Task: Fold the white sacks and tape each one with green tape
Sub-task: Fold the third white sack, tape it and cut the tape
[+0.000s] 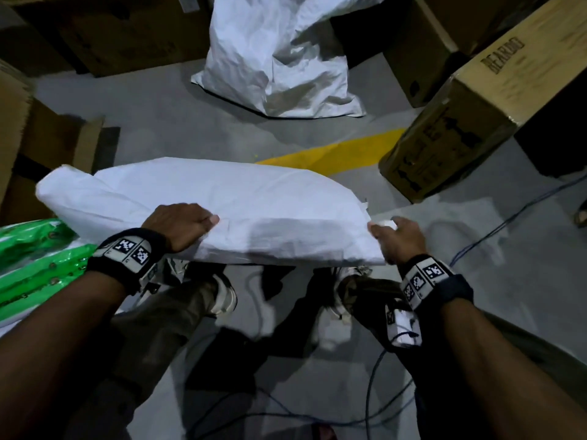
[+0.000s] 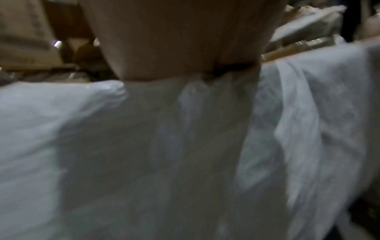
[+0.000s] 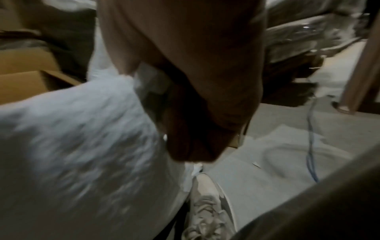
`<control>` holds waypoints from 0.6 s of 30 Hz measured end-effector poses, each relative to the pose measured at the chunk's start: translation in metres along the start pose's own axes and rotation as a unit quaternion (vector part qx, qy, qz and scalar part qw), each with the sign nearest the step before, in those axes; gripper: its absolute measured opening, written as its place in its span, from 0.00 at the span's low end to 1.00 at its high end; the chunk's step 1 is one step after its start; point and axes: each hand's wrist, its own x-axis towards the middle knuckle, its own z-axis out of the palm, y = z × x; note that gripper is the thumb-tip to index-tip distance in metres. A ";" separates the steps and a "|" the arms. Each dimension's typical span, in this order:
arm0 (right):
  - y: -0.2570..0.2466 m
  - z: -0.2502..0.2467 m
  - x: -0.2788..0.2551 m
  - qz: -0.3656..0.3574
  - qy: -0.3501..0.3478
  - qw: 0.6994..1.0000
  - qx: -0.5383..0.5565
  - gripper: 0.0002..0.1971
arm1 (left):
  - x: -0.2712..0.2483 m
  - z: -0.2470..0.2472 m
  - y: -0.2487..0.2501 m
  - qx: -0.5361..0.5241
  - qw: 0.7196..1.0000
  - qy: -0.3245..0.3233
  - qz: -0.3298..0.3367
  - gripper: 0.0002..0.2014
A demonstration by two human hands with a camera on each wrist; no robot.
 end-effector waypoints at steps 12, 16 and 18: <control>-0.027 0.043 -0.056 -0.362 0.033 0.882 -0.300 0.39 | 0.005 0.019 0.012 -0.061 0.986 -0.148 -0.039 0.17; -0.045 0.090 -0.094 -0.467 -0.133 0.760 -0.433 0.51 | 0.006 0.018 0.015 -0.035 0.986 -0.160 -0.030 0.17; -0.047 0.102 -0.099 -0.443 -0.132 0.761 -0.456 0.37 | 0.002 0.013 0.018 -0.035 0.987 -0.157 -0.032 0.17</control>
